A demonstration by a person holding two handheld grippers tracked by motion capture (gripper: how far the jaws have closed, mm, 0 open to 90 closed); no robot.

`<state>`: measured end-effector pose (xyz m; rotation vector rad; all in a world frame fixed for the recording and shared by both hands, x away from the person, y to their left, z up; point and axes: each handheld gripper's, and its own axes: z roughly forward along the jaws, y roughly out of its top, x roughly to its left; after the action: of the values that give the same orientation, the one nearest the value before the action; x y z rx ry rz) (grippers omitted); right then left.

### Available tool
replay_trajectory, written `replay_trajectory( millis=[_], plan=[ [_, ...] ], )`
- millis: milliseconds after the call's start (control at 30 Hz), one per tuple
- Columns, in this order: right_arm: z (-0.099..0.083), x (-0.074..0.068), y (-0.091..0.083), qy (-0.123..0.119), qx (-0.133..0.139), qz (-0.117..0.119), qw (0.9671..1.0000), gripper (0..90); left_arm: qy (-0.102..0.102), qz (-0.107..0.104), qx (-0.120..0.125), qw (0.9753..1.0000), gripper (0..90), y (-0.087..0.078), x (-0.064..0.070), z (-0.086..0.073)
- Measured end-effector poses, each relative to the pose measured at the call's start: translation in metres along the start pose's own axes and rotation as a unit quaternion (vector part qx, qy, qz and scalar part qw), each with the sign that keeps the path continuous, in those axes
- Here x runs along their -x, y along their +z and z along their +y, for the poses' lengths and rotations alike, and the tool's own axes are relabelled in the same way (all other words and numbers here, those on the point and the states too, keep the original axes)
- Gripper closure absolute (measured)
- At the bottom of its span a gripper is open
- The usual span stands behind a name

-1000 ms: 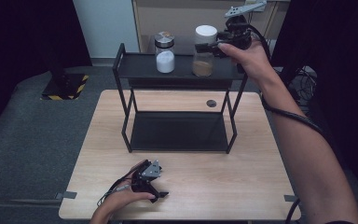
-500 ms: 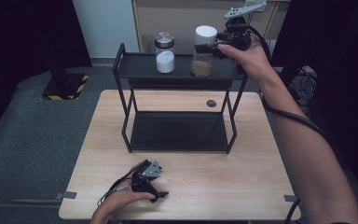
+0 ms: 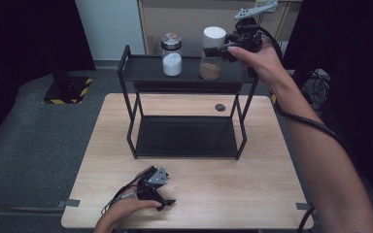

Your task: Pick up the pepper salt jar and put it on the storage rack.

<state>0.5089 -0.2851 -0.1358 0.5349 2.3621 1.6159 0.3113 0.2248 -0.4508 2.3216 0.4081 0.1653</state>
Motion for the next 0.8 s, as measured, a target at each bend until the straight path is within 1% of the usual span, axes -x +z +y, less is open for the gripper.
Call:
replay_trajectory(
  millis=[133, 300, 500, 600, 800],
  plan=[
    [0.003, -0.005, -0.006, -0.006, -0.012, -0.008, 0.9999, 19.3, 0.0, 0.0, 0.0, 1.0, 0.0, 0.0, 0.0, 0.0],
    [0.003, -0.013, -0.022, -0.018, -0.016, -0.017, 0.9996, 13.4, 0.0, 0.0, 0.0, 1.0, 0.0, 0.0, 0.0, 0.0],
    [-0.006, -0.027, -0.044, -0.024, -0.001, -0.028, 0.9993, 6.1, 0.0, 0.001, 0.0, 1.0, 0.0, 0.0, 0.0, 0.0],
    [-0.011, -0.034, -0.051, -0.027, 0.002, -0.032, 0.9991, 3.9, 0.0, 0.0, 0.0, 1.0, 0.0, 0.0, 0.0, 0.0],
    [-0.017, -0.048, -0.062, -0.028, 0.0, -0.037, 0.9989, 4.1, -0.001, 0.001, 0.0, 1.0, 0.0, 0.0, 0.0, 0.0]
  ],
)
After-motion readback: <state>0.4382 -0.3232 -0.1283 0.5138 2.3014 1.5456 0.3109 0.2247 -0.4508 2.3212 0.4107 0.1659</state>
